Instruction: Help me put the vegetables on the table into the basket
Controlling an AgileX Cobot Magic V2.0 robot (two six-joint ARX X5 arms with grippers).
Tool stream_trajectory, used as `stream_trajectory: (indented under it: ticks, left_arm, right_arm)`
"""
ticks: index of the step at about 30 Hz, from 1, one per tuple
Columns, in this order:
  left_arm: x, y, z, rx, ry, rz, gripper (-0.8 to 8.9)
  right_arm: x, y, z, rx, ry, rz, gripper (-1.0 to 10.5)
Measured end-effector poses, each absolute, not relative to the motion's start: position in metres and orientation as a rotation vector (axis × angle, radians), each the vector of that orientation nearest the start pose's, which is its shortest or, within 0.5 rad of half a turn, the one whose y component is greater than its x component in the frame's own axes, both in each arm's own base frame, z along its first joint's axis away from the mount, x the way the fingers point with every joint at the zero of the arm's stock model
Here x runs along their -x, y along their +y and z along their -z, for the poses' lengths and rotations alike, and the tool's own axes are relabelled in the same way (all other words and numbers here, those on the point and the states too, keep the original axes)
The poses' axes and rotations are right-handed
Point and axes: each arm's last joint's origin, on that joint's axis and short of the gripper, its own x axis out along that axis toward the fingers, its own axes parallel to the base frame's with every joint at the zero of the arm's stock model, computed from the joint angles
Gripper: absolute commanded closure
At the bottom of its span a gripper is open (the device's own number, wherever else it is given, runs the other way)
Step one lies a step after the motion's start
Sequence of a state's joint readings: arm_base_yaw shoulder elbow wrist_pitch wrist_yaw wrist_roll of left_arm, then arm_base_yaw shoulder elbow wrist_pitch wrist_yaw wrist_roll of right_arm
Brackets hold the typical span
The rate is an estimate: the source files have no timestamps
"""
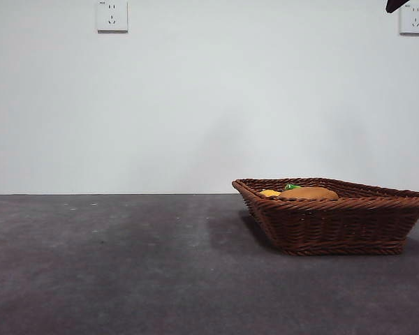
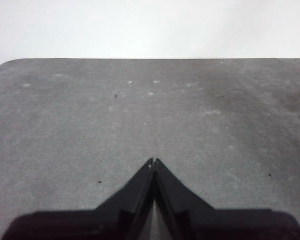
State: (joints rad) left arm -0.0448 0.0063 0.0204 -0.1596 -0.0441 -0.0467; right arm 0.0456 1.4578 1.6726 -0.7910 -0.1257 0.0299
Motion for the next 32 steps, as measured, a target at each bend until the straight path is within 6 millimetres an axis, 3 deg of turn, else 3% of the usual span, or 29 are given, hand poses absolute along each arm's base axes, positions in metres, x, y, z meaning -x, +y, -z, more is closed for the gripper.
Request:
stream_trajectory:
  ticks: [28,32]
  left_arm:
    - [-0.0957,-0.0030,-0.1541,0.046,0.150,-0.003,8.17]
    - [-0.0957,-0.0030,-0.1540,0.046,0.151,-0.003,8.17]
  right_arm:
    - [-0.2987,0.0161,-0.4228,-0.041,0.583,-0.121,9.5]
    - [-0.2897,0.0170,-0.4291,-0.030,0.559,-0.097,9.5]
